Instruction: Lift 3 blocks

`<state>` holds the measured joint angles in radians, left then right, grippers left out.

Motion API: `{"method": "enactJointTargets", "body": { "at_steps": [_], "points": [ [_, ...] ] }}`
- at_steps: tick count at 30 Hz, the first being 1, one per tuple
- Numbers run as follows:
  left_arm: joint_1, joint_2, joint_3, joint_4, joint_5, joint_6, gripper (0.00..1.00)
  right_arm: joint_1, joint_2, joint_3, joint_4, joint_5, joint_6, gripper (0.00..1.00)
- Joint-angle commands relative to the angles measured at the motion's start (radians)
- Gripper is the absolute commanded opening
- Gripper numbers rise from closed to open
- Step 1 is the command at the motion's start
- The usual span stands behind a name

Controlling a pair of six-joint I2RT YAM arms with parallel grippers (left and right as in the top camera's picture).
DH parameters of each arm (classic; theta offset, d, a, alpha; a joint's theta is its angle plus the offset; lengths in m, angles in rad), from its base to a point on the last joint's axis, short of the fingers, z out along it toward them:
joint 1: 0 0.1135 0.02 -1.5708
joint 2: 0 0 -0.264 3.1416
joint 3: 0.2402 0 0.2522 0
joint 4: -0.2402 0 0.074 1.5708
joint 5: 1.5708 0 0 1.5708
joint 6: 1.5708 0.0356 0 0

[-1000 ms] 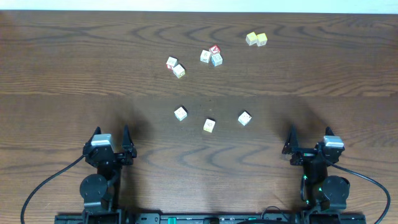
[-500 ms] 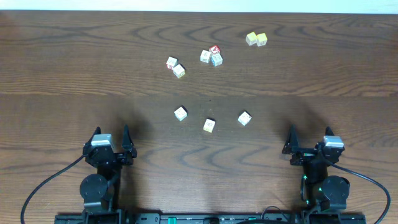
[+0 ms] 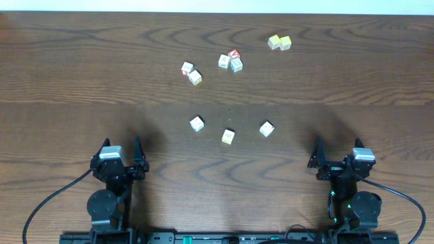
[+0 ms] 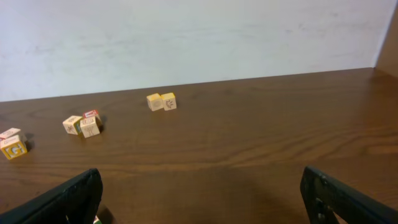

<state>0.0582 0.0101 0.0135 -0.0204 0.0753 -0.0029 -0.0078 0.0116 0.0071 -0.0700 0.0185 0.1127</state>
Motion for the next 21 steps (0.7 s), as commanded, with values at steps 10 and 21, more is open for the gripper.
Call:
{"method": "enactJointTargets", "body": {
  "at_steps": [10,21],
  "points": [
    [0.006,-0.006,-0.009,0.018,0.315,-0.186,0.75,0.011,-0.005,-0.002,0.024,-0.266,0.537,0.99],
    [0.006,0.017,0.119,0.072,0.52,-0.228,0.75,0.011,-0.005,0.016,0.141,-0.439,0.511,0.99]
  ]
}}
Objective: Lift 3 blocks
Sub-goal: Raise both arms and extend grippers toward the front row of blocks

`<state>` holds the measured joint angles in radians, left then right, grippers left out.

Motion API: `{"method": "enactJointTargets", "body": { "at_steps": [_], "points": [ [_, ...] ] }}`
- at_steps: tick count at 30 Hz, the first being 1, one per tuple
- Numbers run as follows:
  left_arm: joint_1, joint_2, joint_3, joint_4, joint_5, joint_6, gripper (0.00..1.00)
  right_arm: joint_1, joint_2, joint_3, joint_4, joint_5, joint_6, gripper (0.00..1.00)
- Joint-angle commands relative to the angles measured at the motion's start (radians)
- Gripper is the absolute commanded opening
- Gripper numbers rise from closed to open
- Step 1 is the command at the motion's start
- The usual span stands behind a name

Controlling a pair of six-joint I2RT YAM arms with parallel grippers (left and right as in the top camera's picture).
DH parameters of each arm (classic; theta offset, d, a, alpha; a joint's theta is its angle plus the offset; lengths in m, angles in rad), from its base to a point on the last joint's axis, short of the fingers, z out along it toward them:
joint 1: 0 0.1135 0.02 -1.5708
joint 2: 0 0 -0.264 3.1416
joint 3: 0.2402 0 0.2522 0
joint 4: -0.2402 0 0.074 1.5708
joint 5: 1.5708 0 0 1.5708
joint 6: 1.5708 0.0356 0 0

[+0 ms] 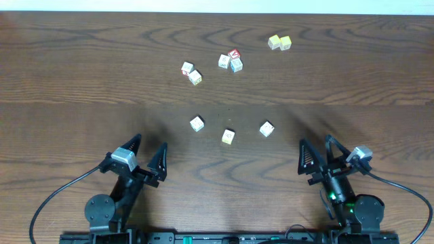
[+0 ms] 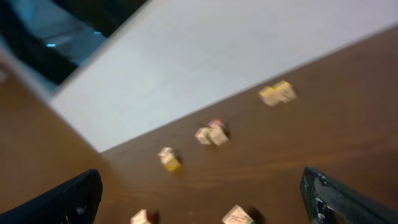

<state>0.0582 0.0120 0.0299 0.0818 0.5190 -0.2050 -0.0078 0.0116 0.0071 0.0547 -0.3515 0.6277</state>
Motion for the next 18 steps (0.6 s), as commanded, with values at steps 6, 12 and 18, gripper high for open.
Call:
{"method": "enactJointTargets", "body": {
  "at_steps": [6,12,18],
  "points": [
    [0.006,0.195,0.363,-0.299,0.076,0.099,0.75,0.011,0.024,0.132,-0.073,-0.088,-0.053,0.99],
    [0.006,0.552,0.731,-0.666,0.076,0.22,0.75,0.011,0.195,0.357,-0.272,-0.122,-0.194,0.99],
    [0.006,0.894,1.054,-0.981,0.077,0.238,0.75,0.011,0.523,0.685,-0.586,-0.182,-0.373,0.99]
  ]
}}
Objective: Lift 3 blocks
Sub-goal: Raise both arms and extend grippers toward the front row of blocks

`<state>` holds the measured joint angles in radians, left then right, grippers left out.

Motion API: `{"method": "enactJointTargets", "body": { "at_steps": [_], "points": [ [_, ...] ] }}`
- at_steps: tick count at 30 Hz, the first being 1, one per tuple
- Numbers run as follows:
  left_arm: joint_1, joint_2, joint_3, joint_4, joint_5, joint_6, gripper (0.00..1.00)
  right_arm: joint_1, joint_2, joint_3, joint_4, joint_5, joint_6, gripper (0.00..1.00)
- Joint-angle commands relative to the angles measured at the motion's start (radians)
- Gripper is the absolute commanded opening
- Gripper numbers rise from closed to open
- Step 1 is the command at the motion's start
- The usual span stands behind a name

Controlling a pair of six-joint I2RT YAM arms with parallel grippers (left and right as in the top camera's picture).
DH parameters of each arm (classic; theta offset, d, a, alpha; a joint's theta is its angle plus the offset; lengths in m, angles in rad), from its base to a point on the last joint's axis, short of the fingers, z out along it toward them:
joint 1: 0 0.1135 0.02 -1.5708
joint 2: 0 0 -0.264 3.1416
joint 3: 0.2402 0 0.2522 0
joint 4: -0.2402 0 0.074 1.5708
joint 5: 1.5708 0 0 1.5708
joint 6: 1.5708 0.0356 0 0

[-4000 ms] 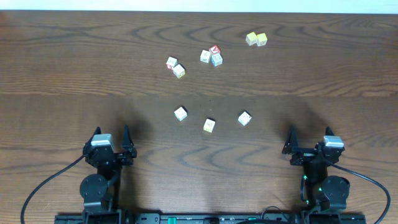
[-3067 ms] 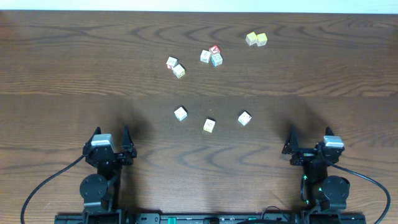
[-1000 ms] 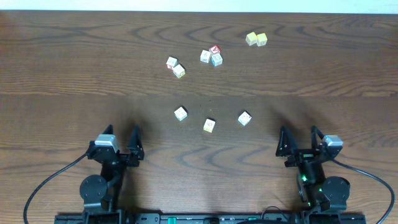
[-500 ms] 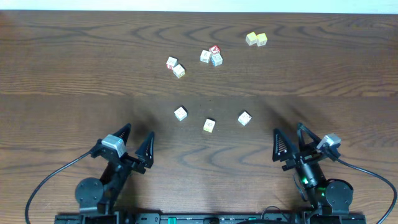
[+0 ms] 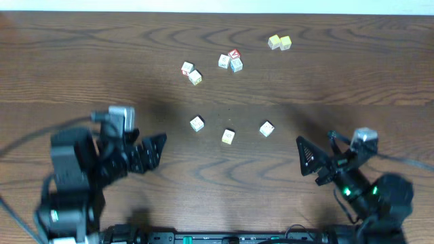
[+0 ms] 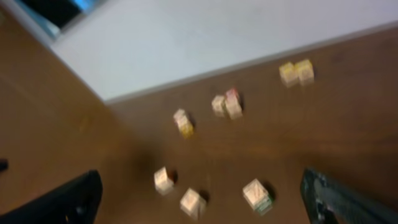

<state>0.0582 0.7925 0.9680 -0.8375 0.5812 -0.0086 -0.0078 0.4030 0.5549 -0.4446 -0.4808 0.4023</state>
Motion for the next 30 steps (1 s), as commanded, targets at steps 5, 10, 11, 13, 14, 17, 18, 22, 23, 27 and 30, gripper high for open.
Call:
{"method": "enactJointTargets", "body": {
  "at_steps": [5,10,11,13,14,17,18,22,23,27,30],
  "points": [
    [0.006,0.247,0.181,-0.119,0.014,0.033,0.75,0.012,0.419,0.436,-0.428,-0.101,-0.269,0.99],
    [0.006,0.286,0.185,-0.115,0.066,0.016,0.75,0.011,0.583,0.567,-0.518,-0.246,-0.175,0.99],
    [0.006,0.286,0.193,-0.117,0.067,0.015,0.75,0.011,0.598,0.567,-0.516,-0.279,-0.164,0.99],
    [0.006,0.287,0.222,-0.134,0.066,0.016,0.75,0.012,0.624,0.567,-0.514,-0.317,-0.165,0.99],
    [0.006,0.287,0.242,-0.148,0.063,0.016,0.75,0.013,0.636,0.567,-0.518,-0.329,-0.18,0.99],
    [0.006,0.287,0.299,-0.192,0.061,0.038,0.75,0.037,0.662,0.567,-0.54,-0.339,-0.261,0.99],
    [0.006,0.287,0.316,-0.205,0.056,0.047,0.75,0.051,0.669,0.567,-0.544,-0.339,-0.282,0.99],
    [0.006,0.284,0.33,-0.193,0.039,0.046,0.75,0.096,0.678,0.567,-0.524,-0.332,-0.287,0.99],
    [0.006,0.284,0.33,-0.19,0.039,0.046,0.75,0.098,0.678,0.567,-0.513,-0.333,-0.275,0.99],
    [0.006,0.285,0.33,-0.196,0.039,0.046,0.75,0.098,0.676,0.567,-0.466,-0.343,-0.171,0.99],
    [0.006,0.285,0.33,-0.199,0.039,0.046,0.75,0.1,0.676,0.567,-0.465,-0.35,-0.121,0.99]
  ]
}}
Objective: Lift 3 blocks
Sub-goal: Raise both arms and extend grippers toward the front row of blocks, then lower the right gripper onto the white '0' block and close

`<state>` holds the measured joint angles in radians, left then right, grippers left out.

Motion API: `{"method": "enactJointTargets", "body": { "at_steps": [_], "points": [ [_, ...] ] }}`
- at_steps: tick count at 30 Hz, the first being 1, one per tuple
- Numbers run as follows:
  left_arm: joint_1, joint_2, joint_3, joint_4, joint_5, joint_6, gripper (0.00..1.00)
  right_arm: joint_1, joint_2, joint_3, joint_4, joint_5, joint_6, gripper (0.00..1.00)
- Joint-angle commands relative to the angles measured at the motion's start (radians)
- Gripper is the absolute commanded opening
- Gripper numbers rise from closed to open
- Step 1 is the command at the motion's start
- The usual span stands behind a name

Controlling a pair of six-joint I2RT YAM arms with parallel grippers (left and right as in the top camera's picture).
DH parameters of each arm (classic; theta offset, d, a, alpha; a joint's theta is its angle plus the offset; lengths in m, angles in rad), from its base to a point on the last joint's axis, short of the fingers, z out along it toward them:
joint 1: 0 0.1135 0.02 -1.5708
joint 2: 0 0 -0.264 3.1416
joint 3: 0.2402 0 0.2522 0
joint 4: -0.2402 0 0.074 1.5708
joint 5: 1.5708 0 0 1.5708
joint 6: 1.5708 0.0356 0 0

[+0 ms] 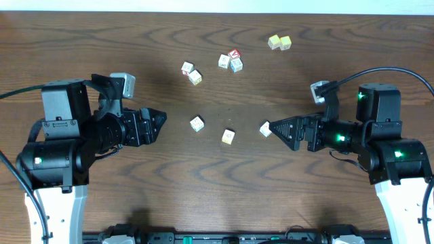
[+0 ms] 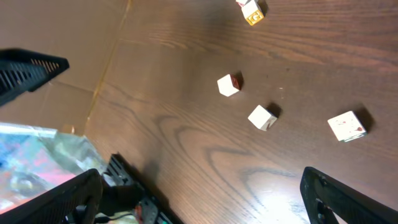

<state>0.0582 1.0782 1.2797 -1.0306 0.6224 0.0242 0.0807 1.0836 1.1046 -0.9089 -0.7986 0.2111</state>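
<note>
Three pale blocks lie in a row mid-table: left one (image 1: 196,123) (image 2: 228,84), middle one (image 1: 228,136) (image 2: 262,117), right one (image 1: 266,128) (image 2: 346,126). My right gripper (image 1: 283,131) (image 2: 199,208) is open and empty, raised over the table, its tips just right of the right block. My left gripper (image 1: 156,124) is open and empty too, to the left of the left block, pointing at the row.
Farther back lie a pair of blocks (image 1: 191,72), a cluster of three (image 1: 230,60) and two yellow blocks (image 1: 279,43). The yellowish block of the pair (image 2: 251,11) shows in the right wrist view. The wood table (image 1: 339,81) stretches out on all sides.
Both arms have come up and forward from the front of the table. The right gripper now ends beside the right block and the left gripper is nearer the left block. No block moved.
Both arms were folded at the front edge with grippers open. They then tilted toward the middle, then stood higher and farther out. Now both open grippers flank the row of three blocks. Every block lies where it was.
</note>
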Motion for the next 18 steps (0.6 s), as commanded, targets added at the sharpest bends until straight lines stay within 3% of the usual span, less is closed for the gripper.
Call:
{"method": "enactJointTargets", "body": {
  "at_steps": [1,6,12,18],
  "points": [
    [0.006,-0.001,0.018,-0.008,-0.002,0.013,0.75,0.014,-0.005,0.018,0.001,-0.038,0.069,0.99],
    [0.006,-0.001,0.018,-0.009,-0.002,0.013,0.75,0.056,-0.004,0.018,-0.01,-0.003,0.03,0.99],
    [0.006,-0.001,0.018,-0.021,-0.002,0.013,0.75,0.13,0.002,0.018,-0.136,0.39,0.047,0.99],
    [0.006,-0.001,0.018,-0.031,-0.002,0.013,0.75,0.13,0.08,0.053,-0.219,0.431,0.043,0.99]
  ]
}}
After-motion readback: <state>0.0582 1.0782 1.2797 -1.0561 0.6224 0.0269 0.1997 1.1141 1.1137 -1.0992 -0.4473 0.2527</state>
